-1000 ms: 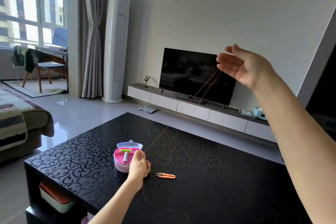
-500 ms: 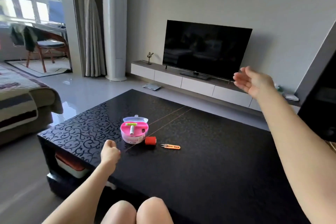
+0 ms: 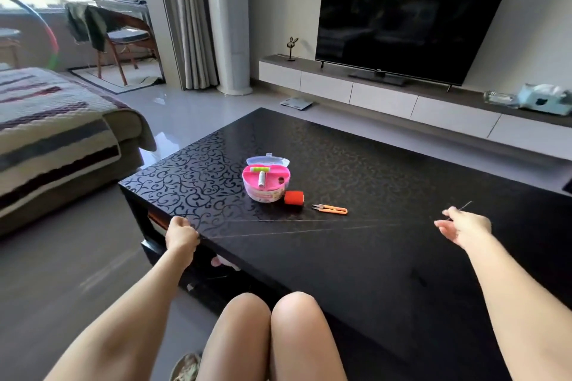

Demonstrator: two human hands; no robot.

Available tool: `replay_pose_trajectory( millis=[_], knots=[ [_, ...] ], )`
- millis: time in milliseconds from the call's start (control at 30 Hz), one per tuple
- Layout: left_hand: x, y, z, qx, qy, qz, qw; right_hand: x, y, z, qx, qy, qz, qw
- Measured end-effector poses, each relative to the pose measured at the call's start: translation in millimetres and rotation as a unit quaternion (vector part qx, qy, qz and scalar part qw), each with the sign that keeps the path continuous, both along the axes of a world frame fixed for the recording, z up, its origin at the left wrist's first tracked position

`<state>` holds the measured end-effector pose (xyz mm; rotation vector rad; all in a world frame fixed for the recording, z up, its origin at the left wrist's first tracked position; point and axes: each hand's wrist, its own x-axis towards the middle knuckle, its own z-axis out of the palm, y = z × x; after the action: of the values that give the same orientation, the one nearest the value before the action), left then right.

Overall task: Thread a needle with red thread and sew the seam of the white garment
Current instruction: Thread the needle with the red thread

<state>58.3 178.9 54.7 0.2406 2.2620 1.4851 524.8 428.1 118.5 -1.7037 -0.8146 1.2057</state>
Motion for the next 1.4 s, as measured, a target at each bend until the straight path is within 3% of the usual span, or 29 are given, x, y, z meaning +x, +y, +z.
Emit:
replay_pose_trajectory(
  millis=[133,267,367,567,700,767,833,867,933,1000,1100,1233,1400],
  knots=[
    [-17.0,-3.9,-5.9,-0.016,0.008,0.030,0.999,-7.3,10.8,-29.5,-0.007,-0.022,0.003,1.000],
    [-31.6,-8.5,-12.5,-0.054,0.056,0.040,0.996,-17.5,25.4,-45.7,-0.025,0.014,-0.014,1.000],
    [-28.0,-1.5,-14.0,-0.062,0.081,0.013,0.995,-25.8,33.4,-49.5,-0.047,0.022,0.001,0.999],
    [-3.2,16.5,1.9,-0.015,0.037,-0.091,0.995,-38.2,39.1,-45.0,-0.082,0.046,-0.012,0.995],
    [18.6,14.4,29.7,0.005,0.031,-0.170,0.985,-39.1,21.8,-36.2,-0.111,-0.156,-0.014,0.981],
    [28.5,12.6,42.4,-0.012,0.049,-0.228,0.972,-59.9,-5.0,-19.8,-0.055,-0.303,0.004,0.952],
    [38.8,9.6,54.6,-0.039,0.066,-0.299,0.951,-97.2,-41.2,0.4,0.079,-0.362,0.118,0.921],
    [42.1,4.6,60.3,-0.046,0.071,-0.327,0.941,-123.9,-64.6,9.6,0.161,-0.326,0.213,0.907],
    [56.8,0.7,70.0,-0.031,0.084,-0.371,0.924,-166.5,-111.4,26.1,0.243,-0.157,0.383,0.877],
    [77.2,-3.8,84.3,0.003,0.078,-0.394,0.916,-204.7,-151.9,35.7,0.233,-0.028,0.509,0.828],
    [98.1,-8.3,102.0,0.056,0.057,-0.400,0.913,-242.7,-189.0,41.8,0.181,0.063,0.623,0.759],
    [95.8,-22.5,110.9,0.064,0.097,-0.380,0.918,-247.8,-204.6,39.8,0.142,0.059,0.667,0.729],
    [91.1,-39.4,104.8,0.056,0.055,-0.423,0.903,-227.9,-200.0,38.2,0.162,-0.024,0.692,0.703]
  ],
)
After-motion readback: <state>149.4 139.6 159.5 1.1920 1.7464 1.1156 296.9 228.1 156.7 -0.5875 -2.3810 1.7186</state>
